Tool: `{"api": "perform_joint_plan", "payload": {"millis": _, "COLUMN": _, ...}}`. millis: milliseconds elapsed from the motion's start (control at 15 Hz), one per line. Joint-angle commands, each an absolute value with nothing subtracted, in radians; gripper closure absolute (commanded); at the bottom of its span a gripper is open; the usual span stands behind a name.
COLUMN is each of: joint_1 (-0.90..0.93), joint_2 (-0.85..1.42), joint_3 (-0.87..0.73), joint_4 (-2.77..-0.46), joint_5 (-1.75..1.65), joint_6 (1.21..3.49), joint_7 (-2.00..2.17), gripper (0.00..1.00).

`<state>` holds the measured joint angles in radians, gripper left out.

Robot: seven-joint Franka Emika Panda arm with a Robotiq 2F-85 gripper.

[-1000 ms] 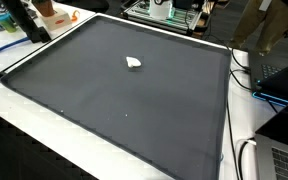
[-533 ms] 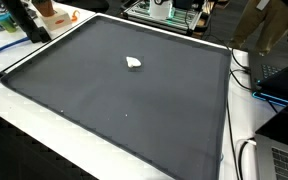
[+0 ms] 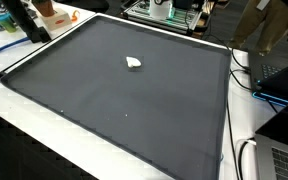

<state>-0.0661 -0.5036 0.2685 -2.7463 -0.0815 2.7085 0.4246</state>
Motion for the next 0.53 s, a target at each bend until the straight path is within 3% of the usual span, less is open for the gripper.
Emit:
{"api": "perform_joint_plan", "payload": {"millis": 0, "joint_1": -0.092, "joint_2": -0.475, "joint_3": 0.295, "joint_4": -2.747, "joint_5": -0.107, "joint_6": 2.729, "joint_7": 0.462, "gripper": 0.00}}
{"api": "perform_joint_plan", "payload": {"millis": 467, "joint_1": -0.176, "joint_2": -0.366, "joint_3": 0.349, "joint_4": -2.742, "joint_5": -0.146, "joint_6": 2.862, "joint_7": 0.577, "gripper": 0.00}}
